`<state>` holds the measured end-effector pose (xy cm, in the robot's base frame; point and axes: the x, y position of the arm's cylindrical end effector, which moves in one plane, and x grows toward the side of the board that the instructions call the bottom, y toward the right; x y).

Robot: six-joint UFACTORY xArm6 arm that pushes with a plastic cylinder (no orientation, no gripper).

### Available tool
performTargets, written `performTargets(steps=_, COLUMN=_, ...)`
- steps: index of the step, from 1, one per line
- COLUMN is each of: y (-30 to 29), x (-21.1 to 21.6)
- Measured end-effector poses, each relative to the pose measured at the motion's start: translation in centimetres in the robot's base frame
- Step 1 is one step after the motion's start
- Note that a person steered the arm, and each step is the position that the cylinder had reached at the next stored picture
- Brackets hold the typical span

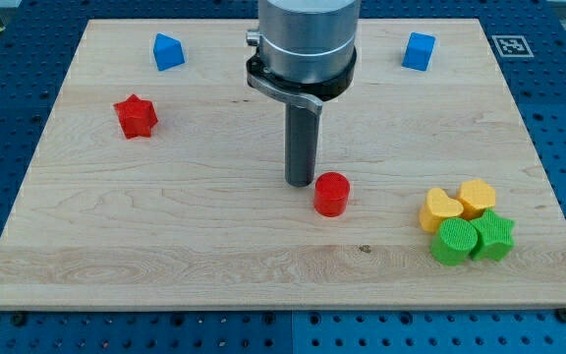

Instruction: Move your arm to the left of the red star

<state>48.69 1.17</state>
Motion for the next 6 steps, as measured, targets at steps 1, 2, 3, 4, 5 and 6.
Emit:
performTargets(steps=1, y=0.9, x=0.9)
performTargets(steps=2, y=3.3, x=1.0)
performTargets(steps=3, y=4.6, x=1.6)
performTargets(steps=4, y=5.4, x=3.2)
performTargets(steps=5, y=5.7, x=3.6)
performTargets(steps=6, y=6.3, x=4.3)
